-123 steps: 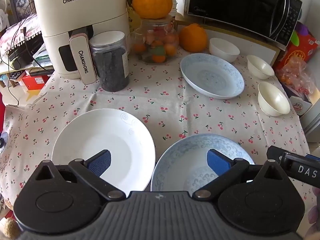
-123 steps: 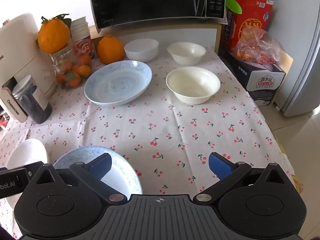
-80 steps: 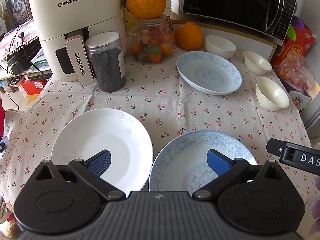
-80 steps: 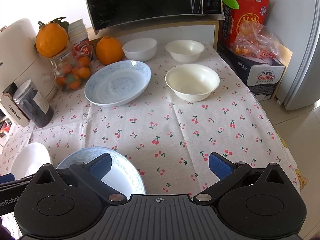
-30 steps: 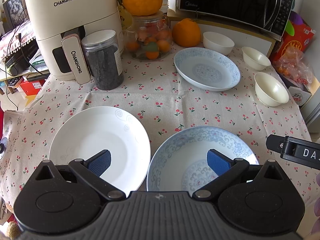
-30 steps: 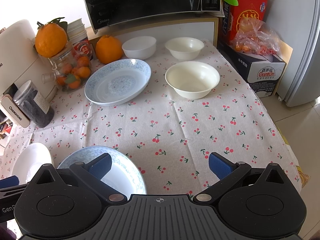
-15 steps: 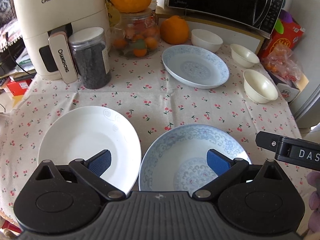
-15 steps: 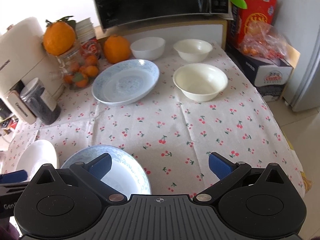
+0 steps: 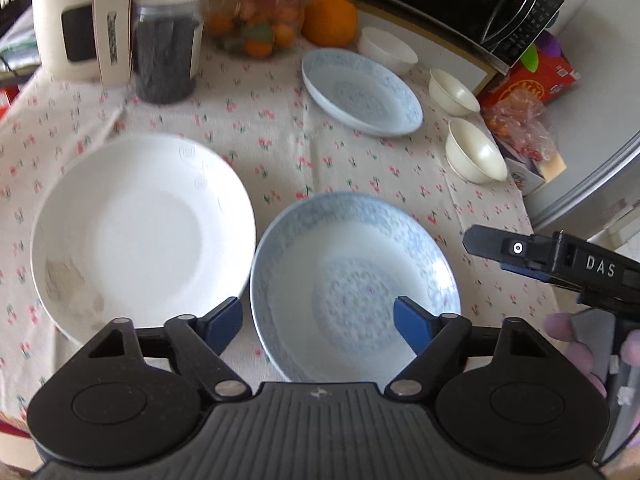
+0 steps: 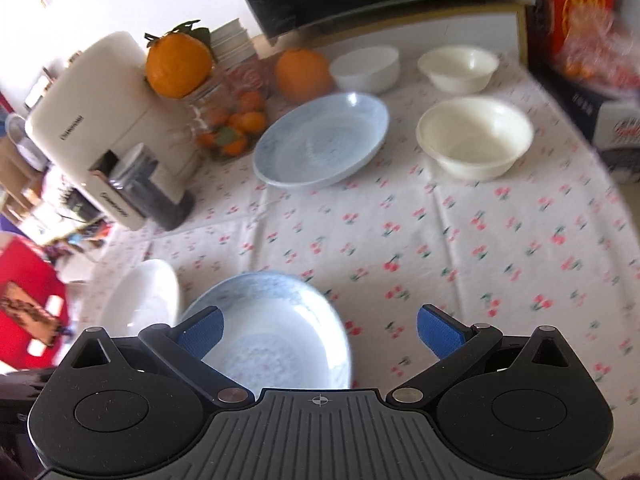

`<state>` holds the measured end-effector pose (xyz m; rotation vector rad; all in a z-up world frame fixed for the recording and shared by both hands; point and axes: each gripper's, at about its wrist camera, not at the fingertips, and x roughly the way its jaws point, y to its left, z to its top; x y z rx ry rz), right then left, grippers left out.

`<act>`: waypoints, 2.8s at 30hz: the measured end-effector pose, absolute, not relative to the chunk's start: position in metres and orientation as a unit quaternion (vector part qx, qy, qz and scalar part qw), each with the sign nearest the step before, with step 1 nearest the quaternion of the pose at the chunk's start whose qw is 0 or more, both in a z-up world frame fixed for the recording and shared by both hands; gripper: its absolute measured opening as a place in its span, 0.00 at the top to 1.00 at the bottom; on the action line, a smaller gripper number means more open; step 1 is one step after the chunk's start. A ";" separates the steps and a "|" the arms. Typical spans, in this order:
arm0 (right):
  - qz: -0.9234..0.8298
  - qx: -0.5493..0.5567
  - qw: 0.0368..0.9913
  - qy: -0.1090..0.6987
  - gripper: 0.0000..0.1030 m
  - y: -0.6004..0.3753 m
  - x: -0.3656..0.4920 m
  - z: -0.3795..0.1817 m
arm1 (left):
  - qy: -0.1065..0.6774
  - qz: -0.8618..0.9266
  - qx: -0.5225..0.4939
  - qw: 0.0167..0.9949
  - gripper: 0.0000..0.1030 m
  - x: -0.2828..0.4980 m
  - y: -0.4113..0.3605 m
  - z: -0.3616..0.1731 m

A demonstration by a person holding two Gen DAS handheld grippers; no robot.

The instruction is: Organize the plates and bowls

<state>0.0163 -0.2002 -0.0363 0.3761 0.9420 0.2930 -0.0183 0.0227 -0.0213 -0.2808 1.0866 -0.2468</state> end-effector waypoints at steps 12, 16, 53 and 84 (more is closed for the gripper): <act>0.133 0.249 0.827 0.486 0.12 -0.223 0.020 -0.075 | 0.538 -0.105 -0.169 0.819 0.56 -0.024 0.029 -0.049; 0.132 0.271 0.817 0.491 0.32 -0.229 0.021 -0.087 | 0.537 -0.099 -0.167 0.821 0.62 -0.025 0.031 -0.057; 0.092 0.281 0.854 0.427 0.89 -0.242 0.042 -0.083 | 0.466 -0.121 -0.161 0.861 0.86 0.003 0.011 -0.046; 0.022 0.262 0.869 0.420 0.86 -0.246 0.052 -0.099 | 0.463 -0.109 -0.112 0.872 0.85 0.037 -0.016 -0.063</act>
